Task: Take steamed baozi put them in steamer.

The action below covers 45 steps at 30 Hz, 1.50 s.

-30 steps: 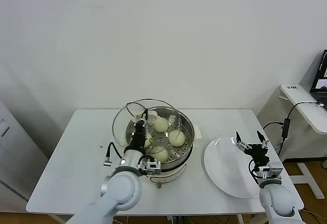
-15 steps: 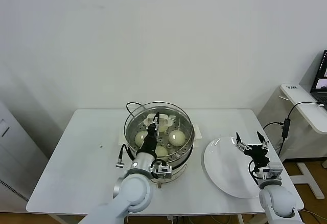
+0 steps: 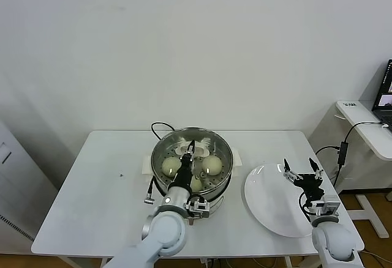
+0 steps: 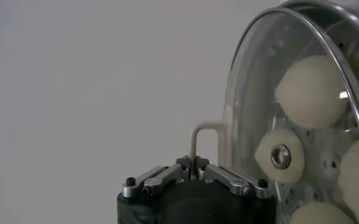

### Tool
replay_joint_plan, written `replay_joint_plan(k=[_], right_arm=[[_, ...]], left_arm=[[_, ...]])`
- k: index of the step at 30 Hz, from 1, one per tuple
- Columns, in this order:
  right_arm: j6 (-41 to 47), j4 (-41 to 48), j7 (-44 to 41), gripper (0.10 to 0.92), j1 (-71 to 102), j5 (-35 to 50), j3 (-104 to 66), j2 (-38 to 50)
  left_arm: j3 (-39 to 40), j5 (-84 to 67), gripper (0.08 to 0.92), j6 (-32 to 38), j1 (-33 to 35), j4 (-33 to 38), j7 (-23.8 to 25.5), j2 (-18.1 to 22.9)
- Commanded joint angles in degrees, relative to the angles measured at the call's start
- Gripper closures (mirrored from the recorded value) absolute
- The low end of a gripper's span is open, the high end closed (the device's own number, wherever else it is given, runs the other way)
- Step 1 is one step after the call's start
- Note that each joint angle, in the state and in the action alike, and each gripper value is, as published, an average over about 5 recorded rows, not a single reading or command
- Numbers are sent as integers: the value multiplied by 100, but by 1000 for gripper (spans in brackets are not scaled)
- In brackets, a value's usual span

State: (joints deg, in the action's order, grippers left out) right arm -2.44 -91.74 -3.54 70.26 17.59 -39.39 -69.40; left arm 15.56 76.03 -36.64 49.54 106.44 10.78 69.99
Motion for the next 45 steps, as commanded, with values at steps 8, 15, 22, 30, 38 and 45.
replay_joint_plan(k=[8, 15, 22, 30, 38, 45], right_arm=[[-21, 12, -27, 203, 31, -5, -59, -11], [-28, 15, -40, 203, 31, -21, -61, -26], [-80, 34, -134, 203, 20, -6, -70, -33], [27, -63, -137, 203, 12, 246, -20, -58], [-43, -268, -232, 203, 102, 495, 51, 90], [157, -449, -239, 203, 304, 480, -201, 114]], left_arm=[[-16, -334, 895, -274, 86, -76, -249, 42], [-109, -898, 746, -412, 419, 700, -334, -124], [-1018, -3939, 530, 794, 936, 2111, 487, -868], [-3104, -9523, 279, 1986, 731, 2331, 585, -1324], [-4920, -11712, 179, 1772, 1225, 1797, -1223, -811], [-5517, -10756, 177, 1948, 1829, 496, -1346, -944]])
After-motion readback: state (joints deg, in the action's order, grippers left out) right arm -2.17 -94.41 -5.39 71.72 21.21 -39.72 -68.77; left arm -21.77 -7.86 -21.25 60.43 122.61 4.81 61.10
